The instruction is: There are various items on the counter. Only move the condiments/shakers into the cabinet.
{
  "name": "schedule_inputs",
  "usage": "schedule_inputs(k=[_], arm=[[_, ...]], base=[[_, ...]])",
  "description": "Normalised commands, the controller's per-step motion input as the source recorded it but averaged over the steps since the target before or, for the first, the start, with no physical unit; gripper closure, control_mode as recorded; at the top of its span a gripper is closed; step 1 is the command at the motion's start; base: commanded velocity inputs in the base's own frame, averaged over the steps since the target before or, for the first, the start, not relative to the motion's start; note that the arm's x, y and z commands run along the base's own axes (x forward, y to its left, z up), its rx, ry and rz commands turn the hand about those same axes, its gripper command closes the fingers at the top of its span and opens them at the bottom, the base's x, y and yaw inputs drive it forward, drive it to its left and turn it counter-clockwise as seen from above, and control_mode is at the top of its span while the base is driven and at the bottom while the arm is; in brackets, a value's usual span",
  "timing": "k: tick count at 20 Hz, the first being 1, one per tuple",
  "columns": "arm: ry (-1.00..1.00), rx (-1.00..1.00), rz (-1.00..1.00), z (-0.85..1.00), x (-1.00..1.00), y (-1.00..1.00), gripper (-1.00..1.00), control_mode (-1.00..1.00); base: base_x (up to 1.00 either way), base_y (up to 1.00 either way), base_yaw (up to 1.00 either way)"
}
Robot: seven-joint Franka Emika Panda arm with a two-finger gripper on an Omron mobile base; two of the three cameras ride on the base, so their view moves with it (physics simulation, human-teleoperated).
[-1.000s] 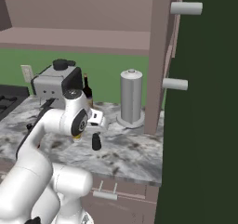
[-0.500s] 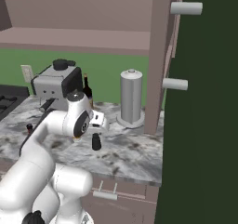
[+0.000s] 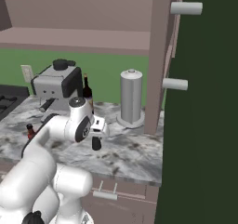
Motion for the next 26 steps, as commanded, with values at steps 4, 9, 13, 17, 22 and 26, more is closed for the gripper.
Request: schedule_inputs(k=[4,9,13,17,22,26], arm=[[0.0,0.0,0.0,-0.19,0.0,0.0,-1.0,-1.0],[0.0,0.0,0.0,-0.14,0.02,0.0,-1.0,-1.0],[-0.01,0.0,0.0,-0.15,0.08,0.0,-1.0,-1.0],[-0.02,0.0,0.0,-0.17,0.12,0.0,-1.0,-1.0],[-0.01,0.0,0.0,-0.21,0.18,0.0,-1.0,-1.0],[0.0,0.0,0.0,-0.25,0.1,0.05,-1.0,-1.0]], base=[[0.0,0.0,0.0],[0.0,0.0,0.0],[0.0,0.0,0.0],[0.0,0.0,0.0],[0.0,0.0,0.0],[0.0,0.0,0.0]])
